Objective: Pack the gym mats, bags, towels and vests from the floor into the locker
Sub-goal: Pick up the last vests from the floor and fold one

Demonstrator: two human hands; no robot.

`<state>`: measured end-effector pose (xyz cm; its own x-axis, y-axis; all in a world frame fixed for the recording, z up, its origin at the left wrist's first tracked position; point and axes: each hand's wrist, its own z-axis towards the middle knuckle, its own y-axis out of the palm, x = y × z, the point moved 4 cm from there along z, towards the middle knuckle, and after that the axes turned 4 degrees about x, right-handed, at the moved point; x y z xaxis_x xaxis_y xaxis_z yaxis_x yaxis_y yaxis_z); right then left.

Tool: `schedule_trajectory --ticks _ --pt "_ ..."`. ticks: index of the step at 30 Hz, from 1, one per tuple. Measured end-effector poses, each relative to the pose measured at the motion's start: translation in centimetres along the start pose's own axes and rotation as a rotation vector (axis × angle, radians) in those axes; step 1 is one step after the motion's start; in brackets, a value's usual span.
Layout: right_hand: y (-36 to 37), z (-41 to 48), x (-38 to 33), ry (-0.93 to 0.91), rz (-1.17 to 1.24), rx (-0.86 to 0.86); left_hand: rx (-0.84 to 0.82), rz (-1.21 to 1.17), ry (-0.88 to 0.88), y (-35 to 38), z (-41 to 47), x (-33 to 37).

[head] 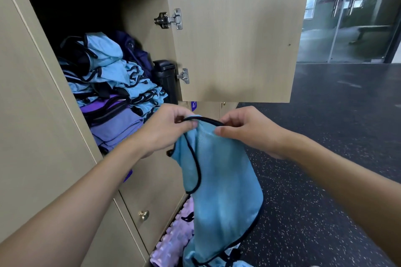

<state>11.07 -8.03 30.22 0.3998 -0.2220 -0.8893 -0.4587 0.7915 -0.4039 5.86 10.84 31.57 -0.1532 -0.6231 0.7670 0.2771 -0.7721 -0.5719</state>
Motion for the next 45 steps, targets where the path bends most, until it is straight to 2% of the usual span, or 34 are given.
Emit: schedule_trajectory --ticks 5,7,11,15,19,21,23,30,35,41,45 --pt "-1.4 -0.4 0.1 -0.005 -0.158 -0.011 0.144 0.066 -0.022 -1.9 0.2 -0.5" --pt "-1.4 -0.6 -0.3 -0.040 -0.206 0.016 0.095 0.082 -0.005 -1.5 0.0 -0.2" --pt "-0.6 -0.5 -1.1 -0.103 -0.260 0.033 -0.102 -0.064 0.029 1.5 -1.1 1.3" --pt "0.0 -0.7 -1.1 -0.082 -0.228 -0.004 -0.142 -0.036 0.081 3.4 -1.4 1.7" --pt "-0.2 -0.9 -1.0 -0.062 -0.120 0.001 -0.055 -0.041 0.071 2.8 -1.0 1.4" --pt "-0.2 -0.9 -0.8 -0.031 -0.025 -0.051 0.030 -0.074 0.072 2.4 -0.6 1.3" --pt "-0.1 -1.1 -0.4 0.005 -0.031 -0.108 0.108 -0.092 0.074 2.0 -0.3 1.6" --pt "-0.4 -0.9 0.9 0.057 -0.066 0.025 0.278 -0.088 0.045 0.9 0.3 0.8" --pt "-0.3 -0.6 3.0 0.080 -0.244 0.059 0.192 -0.019 0.005 3.2 0.2 -1.7" --pt "-1.9 -0.4 6.1 0.065 -0.377 0.218 0.124 0.060 -0.007 5.0 0.3 -2.7" --pt "-1.6 -0.1 6.6 0.088 -0.351 0.178 0.133 0.020 -0.022 5.2 0.9 -2.7"
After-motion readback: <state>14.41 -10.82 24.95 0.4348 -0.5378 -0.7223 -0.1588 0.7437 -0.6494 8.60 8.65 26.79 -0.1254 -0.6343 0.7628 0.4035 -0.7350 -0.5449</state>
